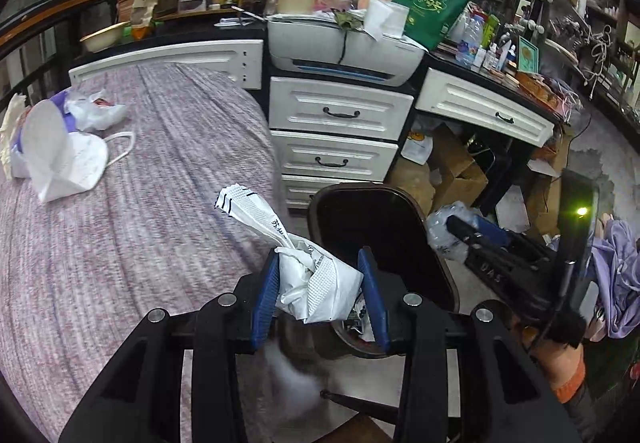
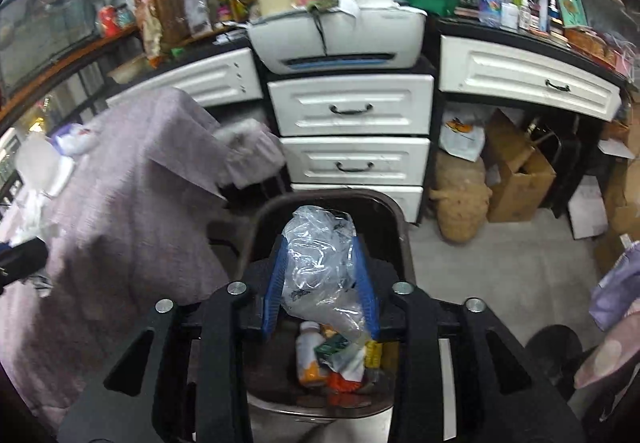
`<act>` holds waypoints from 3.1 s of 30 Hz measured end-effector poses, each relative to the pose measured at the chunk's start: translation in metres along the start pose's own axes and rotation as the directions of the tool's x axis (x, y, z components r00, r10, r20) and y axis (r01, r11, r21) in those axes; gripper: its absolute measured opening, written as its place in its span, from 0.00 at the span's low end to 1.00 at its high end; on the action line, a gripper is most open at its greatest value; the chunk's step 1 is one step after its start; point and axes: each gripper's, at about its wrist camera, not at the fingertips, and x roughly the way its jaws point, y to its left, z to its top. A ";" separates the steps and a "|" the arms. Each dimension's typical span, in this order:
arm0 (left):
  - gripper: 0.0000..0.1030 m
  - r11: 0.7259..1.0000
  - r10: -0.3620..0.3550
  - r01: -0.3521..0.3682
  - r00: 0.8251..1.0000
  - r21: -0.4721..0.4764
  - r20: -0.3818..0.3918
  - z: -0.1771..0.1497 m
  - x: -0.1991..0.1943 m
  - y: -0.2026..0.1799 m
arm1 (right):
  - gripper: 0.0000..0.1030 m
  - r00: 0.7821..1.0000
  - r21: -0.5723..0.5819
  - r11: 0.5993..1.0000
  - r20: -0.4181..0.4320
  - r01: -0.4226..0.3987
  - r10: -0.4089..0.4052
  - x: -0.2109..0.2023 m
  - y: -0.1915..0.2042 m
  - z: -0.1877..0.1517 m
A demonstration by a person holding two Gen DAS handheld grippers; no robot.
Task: Collect trash
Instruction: 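Carry the clear plastic bag into the bin and open the right tool while the left tool carries the paper, then lower the crumpled white paper into the bin and open the left tool, then move both tools back toward the table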
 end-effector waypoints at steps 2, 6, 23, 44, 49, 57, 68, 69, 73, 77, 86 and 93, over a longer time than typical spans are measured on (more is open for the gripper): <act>0.38 1.000 -0.005 0.005 1.000 0.013 -0.010 -0.001 0.006 -0.008 | 0.70 1.000 0.013 1.000 -0.013 0.024 -0.024 0.005 -0.005 -0.005; 0.38 0.999 -0.008 0.009 1.000 0.037 -0.030 -0.002 0.016 -0.019 | 0.74 0.999 0.042 0.998 -0.012 0.045 -0.045 0.006 -0.018 -0.012; 0.38 0.991 -0.037 0.055 0.990 0.124 -0.139 -0.003 0.066 -0.060 | 0.84 0.985 0.141 0.983 0.114 0.116 -0.133 -0.046 -0.058 -0.005; 0.77 0.985 -0.036 0.071 0.976 0.157 -0.216 -0.007 0.108 -0.080 | 0.84 0.987 0.224 0.969 0.099 0.101 -0.126 -0.045 -0.083 -0.014; 0.86 0.987 -0.048 0.075 0.982 0.145 -0.182 -0.007 0.095 -0.078 | 0.84 0.988 0.244 0.966 0.100 0.090 -0.117 -0.046 -0.086 -0.014; 0.89 0.986 -0.037 0.058 0.991 0.159 -0.127 -0.007 0.071 -0.074 | 0.84 0.991 0.249 0.966 0.096 0.067 -0.094 -0.046 -0.082 -0.015; 0.94 0.994 0.008 -0.007 1.000 0.112 -0.007 -0.017 0.018 -0.041 | 0.84 0.995 0.137 0.990 0.100 -0.014 0.001 -0.046 -0.044 -0.012; 0.94 0.995 0.011 -0.011 1.000 0.104 0.001 -0.018 0.013 -0.038 | 0.84 0.995 0.128 0.991 0.099 -0.028 0.015 -0.047 -0.040 -0.010; 0.95 0.996 0.044 -0.047 0.998 0.077 0.036 -0.021 -0.006 -0.023 | 0.84 0.991 0.054 0.994 0.103 -0.097 0.091 -0.055 -0.016 -0.003; 0.95 0.995 0.076 -0.080 0.994 0.053 0.073 -0.026 -0.027 -0.008 | 0.84 0.980 0.008 0.983 0.088 -0.182 0.181 -0.062 0.007 0.004; 0.95 0.987 0.161 -0.161 0.981 -0.007 0.105 -0.027 -0.062 0.041 | 0.85 0.924 -0.136 0.917 0.029 -0.375 0.382 -0.077 0.089 0.024; 0.95 0.959 0.283 -0.285 0.953 -0.004 0.108 -0.028 -0.084 0.092 | 0.85 0.877 -0.294 0.834 -0.038 -0.467 0.478 -0.084 0.174 0.030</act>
